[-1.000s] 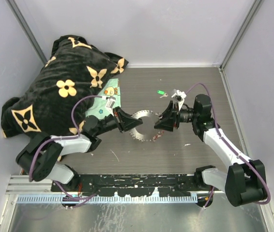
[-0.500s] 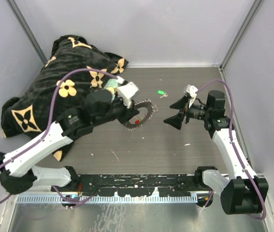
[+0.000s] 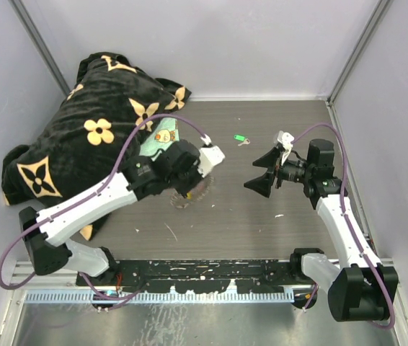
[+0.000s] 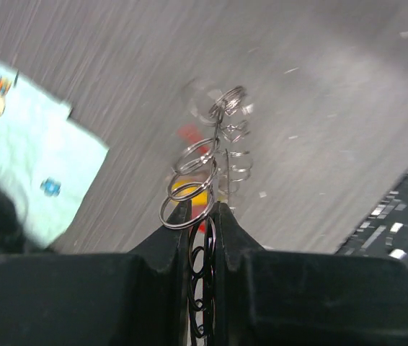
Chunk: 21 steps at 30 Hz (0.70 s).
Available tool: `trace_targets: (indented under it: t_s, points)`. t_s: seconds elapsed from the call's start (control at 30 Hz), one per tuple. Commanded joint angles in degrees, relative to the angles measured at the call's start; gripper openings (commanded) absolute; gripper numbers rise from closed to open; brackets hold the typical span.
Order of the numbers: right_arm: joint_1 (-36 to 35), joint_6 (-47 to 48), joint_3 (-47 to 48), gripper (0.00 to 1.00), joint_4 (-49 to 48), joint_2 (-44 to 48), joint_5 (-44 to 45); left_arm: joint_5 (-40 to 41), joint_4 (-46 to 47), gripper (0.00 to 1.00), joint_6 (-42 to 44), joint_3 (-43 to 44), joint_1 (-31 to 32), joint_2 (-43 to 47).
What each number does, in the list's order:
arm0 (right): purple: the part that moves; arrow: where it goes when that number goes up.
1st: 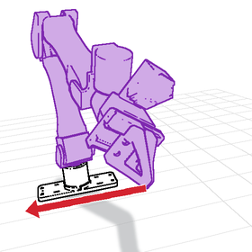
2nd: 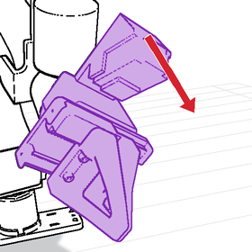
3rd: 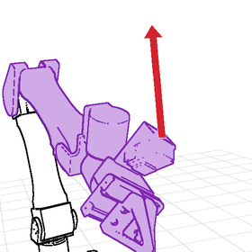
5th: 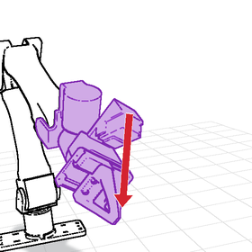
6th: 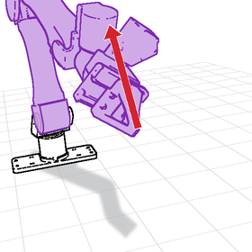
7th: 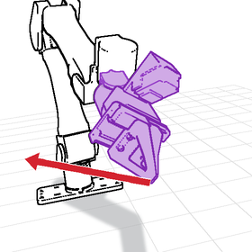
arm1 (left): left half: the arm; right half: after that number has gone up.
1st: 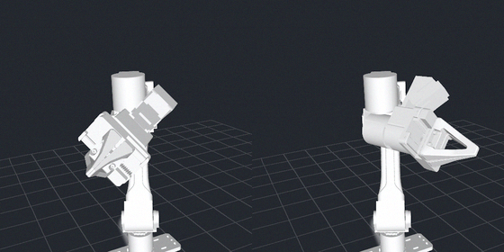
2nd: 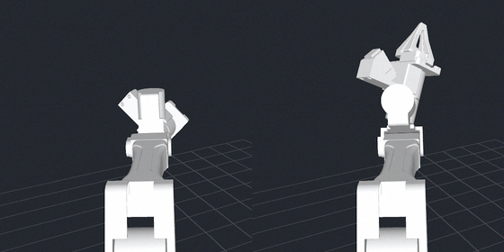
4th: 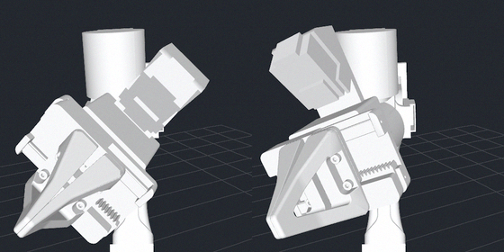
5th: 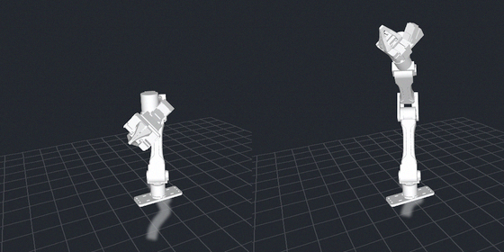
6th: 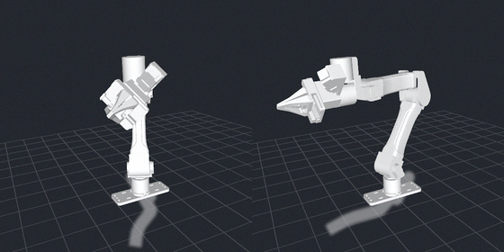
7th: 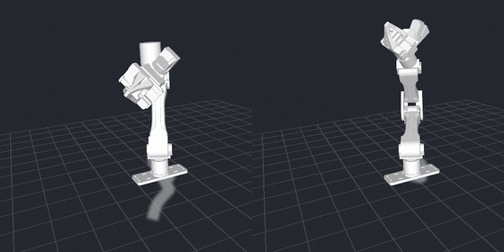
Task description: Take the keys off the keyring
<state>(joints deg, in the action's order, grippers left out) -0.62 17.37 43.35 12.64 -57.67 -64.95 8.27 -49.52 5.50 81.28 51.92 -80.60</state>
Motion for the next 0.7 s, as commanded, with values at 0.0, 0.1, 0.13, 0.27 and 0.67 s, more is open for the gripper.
trace_targets:
  t_s: [0.0,0.1,0.13,0.27,0.67]
  points:
    - [-0.1,-0.5,-1.2,0.99,-4.3,1.7,-5.8,-0.7,9.2,0.00,0.8,0.0,2.6,6.7]
    - [-0.4,-0.4,-2.5,0.99,-6.3,3.4,-6.9,-7.2,9.0,0.00,-2.0,0.6,-3.5,7.4]
    - [-0.4,-0.2,-2.8,0.99,-6.6,3.8,-7.3,-8.5,8.8,0.00,-2.1,1.0,-3.7,7.4]
    - [-0.4,2.1,-3.4,1.00,-6.2,4.2,-10.1,-15.4,11.4,0.00,-3.2,1.1,-3.4,9.2]
    - [-1.2,35.6,0.2,1.00,20.4,3.8,-20.1,-25.2,15.9,0.00,-6.7,1.0,-3.0,12.4]
